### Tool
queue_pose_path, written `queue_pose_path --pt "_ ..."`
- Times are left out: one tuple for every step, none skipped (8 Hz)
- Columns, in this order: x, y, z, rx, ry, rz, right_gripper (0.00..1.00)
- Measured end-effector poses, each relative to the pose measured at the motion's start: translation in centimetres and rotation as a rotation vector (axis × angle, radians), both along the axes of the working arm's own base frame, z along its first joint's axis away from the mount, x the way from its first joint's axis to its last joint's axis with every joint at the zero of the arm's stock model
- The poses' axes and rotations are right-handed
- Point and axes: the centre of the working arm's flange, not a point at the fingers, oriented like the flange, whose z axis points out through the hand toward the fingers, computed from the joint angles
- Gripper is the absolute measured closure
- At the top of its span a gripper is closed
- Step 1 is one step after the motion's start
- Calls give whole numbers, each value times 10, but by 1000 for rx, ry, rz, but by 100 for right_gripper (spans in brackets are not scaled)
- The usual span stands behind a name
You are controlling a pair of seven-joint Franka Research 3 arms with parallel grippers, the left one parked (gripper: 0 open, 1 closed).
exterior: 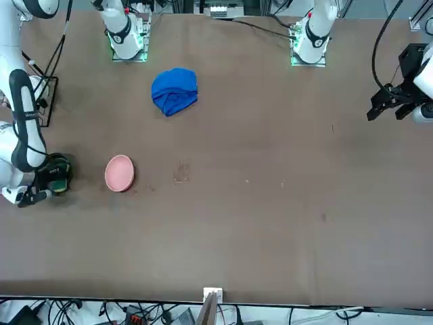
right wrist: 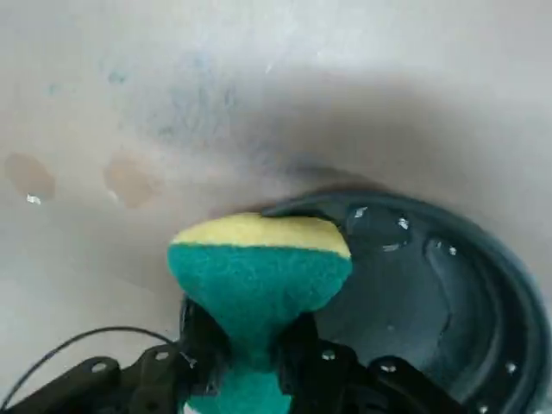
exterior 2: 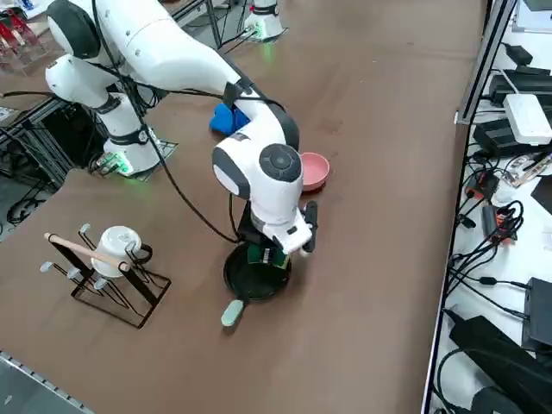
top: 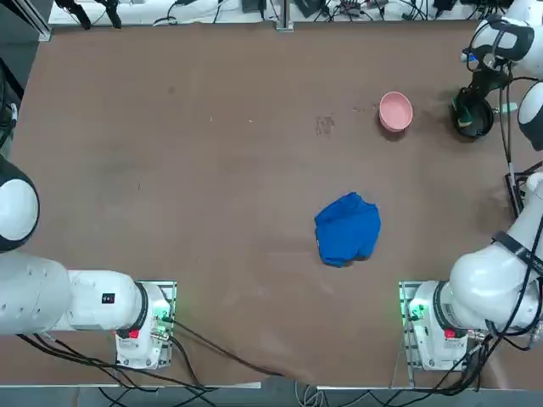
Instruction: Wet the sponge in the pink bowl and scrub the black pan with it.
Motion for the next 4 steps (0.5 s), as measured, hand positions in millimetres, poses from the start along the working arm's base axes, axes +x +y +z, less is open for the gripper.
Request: queue_pose_path --pt "-5 -5 -1 9 18 5 69" --pt "-10 -17 -1 15 22 9 69" --pt "-17 -35 0 20 20 8 69" --pt "-25 -52 0 27 15 10 69"
